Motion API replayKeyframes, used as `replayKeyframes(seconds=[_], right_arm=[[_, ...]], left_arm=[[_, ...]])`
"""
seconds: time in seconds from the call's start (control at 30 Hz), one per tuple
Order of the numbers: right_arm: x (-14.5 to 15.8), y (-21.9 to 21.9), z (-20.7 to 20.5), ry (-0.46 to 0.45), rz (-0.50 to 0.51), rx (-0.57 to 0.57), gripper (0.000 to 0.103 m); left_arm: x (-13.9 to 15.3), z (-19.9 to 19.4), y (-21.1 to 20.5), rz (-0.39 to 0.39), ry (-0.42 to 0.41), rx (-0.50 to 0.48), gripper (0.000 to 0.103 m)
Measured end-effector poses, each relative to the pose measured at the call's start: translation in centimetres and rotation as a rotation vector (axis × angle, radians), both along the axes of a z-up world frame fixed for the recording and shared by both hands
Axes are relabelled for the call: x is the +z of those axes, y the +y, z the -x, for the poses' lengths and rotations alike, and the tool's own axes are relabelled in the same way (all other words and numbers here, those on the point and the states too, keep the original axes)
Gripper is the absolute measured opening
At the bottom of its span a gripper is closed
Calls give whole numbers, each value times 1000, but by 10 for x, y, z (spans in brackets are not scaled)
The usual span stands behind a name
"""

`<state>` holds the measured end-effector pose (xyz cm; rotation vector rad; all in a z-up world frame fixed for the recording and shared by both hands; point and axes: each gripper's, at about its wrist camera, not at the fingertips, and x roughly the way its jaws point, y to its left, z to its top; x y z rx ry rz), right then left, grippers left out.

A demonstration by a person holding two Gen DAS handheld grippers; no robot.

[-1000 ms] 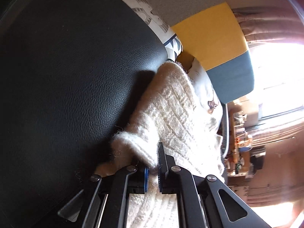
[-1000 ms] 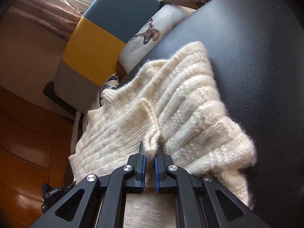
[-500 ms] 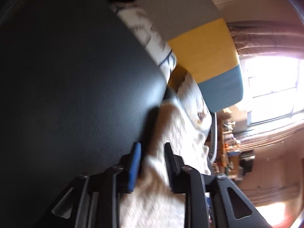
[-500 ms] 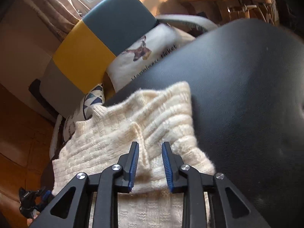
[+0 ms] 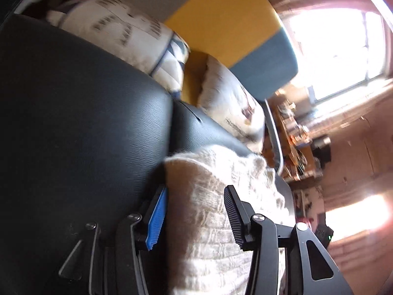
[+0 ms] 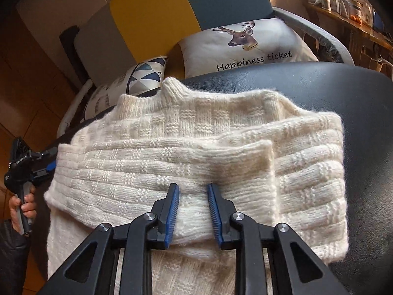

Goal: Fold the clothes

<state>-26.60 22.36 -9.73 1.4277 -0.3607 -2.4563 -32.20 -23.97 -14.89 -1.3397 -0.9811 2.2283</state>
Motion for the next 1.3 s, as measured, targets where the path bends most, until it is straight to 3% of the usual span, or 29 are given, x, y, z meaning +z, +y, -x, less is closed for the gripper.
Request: replayKeyframes(seconds=[0.07,0.1,0.13,0.23,0.3,0.37,0.43,0.5,0.57,0.6,0.63,0.73,0.87,0.97,1.0,1.03,1.17,1.3], right_arm=[[-1,3,1,-1,7,8,21],[0,3,1,1,-16,19,18],[0,2,1,7,-53,25,15],[-1,0,-4,32,-145,23,15],[-2,-1,-10,58,-160,5,15],[-2,-9,-15,84,-214,7,15],[-1,-15,-19,103,-250,8,15],[-1,-14,-20,110,-247,0,15],[-2,-9,-20,107,-206,-14,15],[-2,-7,-19,106,-187,-18,15],[-3,-5,-19,106,-165,-21,15],[-4,2,-20,107,-111,-29,15],[-7,8,-23,125,-64,-28,15],[-7,8,-23,132,-64,-26,15],[-7,9,-22,132,-62,-26,15],[-8,9,-22,133,-59,-26,15],[-8,11,-23,138,-47,-27,15],[-9,12,-23,142,-34,-29,15]], left_arm=[[12,-6,12,141,40,16,42],[18,-9,18,211,60,24,26],[23,-13,24,282,80,32,22],[39,-22,42,498,135,57,22],[36,-24,57,667,121,77,22],[27,-20,59,686,81,84,23],[29,-17,55,673,77,119,24],[35,-19,51,679,69,163,33],[45,-27,46,627,87,174,38],[48,-32,43,600,90,175,51],[49,-36,39,569,76,162,57],[43,-44,31,445,19,91,60],[29,-53,50,498,6,14,55],[31,-60,76,689,54,-18,46],[34,-61,79,687,53,-22,37],[36,-62,80,681,50,-19,36],[58,-85,59,518,63,79,36],[56,-136,37,161,41,96,39]])
